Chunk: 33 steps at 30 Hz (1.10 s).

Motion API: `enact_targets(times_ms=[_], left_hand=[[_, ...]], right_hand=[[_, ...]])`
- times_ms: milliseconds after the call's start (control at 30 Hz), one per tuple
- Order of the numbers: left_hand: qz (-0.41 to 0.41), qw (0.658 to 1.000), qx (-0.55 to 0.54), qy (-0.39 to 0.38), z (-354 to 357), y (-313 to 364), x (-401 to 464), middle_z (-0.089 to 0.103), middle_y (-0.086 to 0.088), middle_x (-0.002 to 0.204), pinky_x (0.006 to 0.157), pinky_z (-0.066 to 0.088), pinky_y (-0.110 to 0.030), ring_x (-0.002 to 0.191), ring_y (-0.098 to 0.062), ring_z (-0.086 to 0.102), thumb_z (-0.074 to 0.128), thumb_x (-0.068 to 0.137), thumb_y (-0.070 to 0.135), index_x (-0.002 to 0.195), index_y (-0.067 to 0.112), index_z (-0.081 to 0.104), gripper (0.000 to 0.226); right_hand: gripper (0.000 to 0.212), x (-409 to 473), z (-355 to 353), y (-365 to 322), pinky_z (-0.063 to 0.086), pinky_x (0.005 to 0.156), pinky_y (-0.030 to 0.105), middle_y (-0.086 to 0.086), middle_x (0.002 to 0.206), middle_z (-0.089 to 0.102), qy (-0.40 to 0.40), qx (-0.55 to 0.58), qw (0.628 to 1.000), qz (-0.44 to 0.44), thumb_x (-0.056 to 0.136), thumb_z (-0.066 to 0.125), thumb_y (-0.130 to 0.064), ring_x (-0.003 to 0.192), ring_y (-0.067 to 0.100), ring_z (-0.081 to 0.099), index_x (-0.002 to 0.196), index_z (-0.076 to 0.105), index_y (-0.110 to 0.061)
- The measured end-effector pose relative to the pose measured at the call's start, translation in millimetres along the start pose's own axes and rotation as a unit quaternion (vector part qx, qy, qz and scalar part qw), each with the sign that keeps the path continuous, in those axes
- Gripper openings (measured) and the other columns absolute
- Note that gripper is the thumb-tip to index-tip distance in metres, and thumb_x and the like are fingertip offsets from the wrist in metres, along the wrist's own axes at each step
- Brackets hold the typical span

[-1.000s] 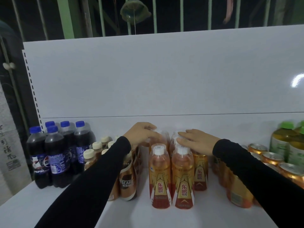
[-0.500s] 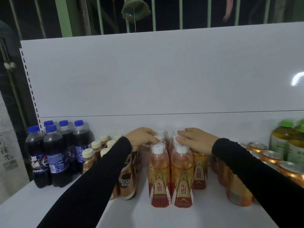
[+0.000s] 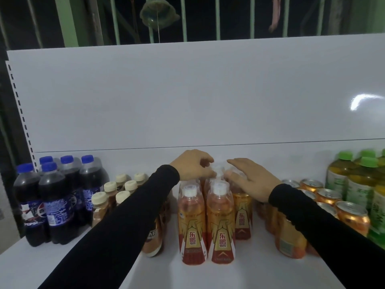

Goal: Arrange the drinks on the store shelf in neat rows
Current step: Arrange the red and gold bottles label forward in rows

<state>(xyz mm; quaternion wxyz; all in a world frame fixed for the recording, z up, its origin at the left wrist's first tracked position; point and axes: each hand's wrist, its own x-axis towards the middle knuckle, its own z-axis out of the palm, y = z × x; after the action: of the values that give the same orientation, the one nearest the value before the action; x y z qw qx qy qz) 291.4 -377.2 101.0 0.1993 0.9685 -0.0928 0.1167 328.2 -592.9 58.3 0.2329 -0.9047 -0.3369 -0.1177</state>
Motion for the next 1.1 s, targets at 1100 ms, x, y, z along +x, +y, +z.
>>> enact_targets(times_ms=[1100], left_hand=[[0.044, 0.855, -0.383, 0.346, -83.7, 52.7, 5.3, 0.071, -0.012, 0.098, 0.082, 0.058, -0.044, 0.083, -0.018, 0.065, 0.068, 0.094, 0.025, 0.095, 0.025, 0.059, 0.009]], right_hand=[[0.081, -2.5, -19.0, -25.4, 0.040, 0.097, 0.023, -0.010, 0.136, 0.053, 0.163, 0.210, 0.964, 0.001, 0.080, 0.052, -0.071, 0.114, 0.002, 0.050, 0.147, 0.034, -0.030]])
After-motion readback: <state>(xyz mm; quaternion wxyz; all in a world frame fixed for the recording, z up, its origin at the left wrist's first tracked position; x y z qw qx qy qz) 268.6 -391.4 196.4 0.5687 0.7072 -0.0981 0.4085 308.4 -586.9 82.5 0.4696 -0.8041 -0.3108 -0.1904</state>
